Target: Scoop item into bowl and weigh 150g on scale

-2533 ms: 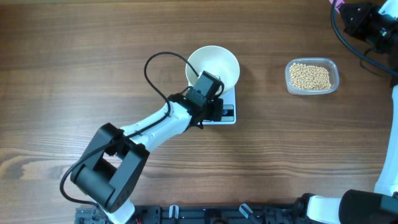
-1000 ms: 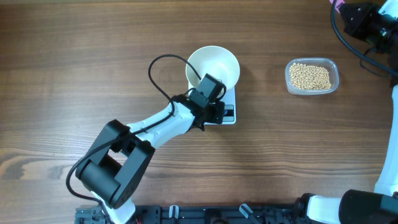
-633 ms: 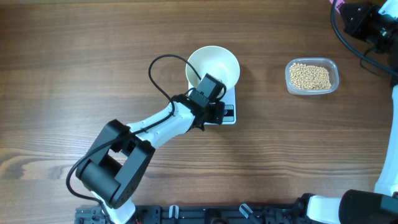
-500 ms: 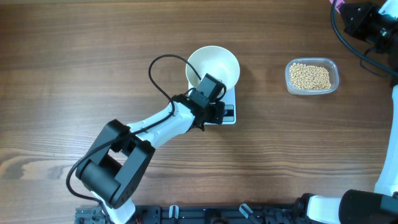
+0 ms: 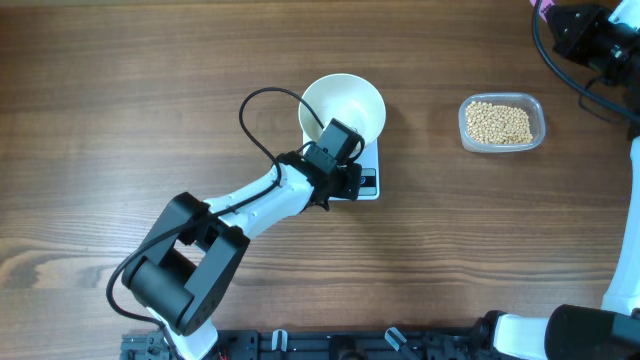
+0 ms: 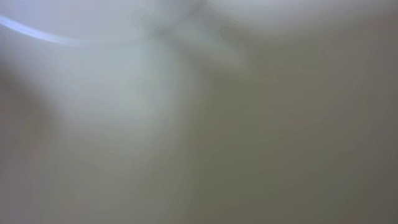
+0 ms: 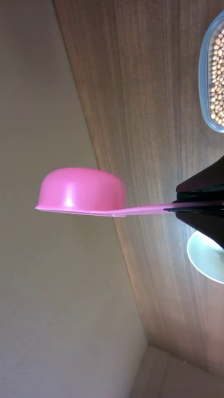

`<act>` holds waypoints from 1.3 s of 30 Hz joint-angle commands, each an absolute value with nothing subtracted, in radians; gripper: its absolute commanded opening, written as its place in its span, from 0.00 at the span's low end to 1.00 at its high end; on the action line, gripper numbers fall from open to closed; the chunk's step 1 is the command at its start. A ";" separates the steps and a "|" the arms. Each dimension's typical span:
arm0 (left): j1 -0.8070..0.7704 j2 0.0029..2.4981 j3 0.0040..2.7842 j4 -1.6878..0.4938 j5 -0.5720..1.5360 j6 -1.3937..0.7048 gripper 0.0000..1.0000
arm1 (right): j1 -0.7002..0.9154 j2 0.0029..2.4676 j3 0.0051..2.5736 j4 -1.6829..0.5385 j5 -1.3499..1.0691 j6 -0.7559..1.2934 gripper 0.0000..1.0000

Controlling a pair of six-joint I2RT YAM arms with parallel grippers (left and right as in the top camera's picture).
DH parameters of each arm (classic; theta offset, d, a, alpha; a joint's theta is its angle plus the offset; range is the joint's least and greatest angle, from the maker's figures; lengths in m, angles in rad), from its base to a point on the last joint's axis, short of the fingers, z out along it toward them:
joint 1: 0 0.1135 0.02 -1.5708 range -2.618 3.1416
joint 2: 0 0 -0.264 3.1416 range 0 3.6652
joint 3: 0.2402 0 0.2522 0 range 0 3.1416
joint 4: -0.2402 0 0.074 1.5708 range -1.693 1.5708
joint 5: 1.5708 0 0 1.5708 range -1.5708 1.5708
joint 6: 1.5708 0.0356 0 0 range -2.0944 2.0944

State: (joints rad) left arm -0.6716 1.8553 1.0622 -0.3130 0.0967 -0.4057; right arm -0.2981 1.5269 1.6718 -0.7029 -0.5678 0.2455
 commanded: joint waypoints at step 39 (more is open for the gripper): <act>-0.663 1.934 1.057 -0.326 0.017 -0.401 0.04 | -0.301 1.515 1.687 -0.704 -0.585 0.291 0.04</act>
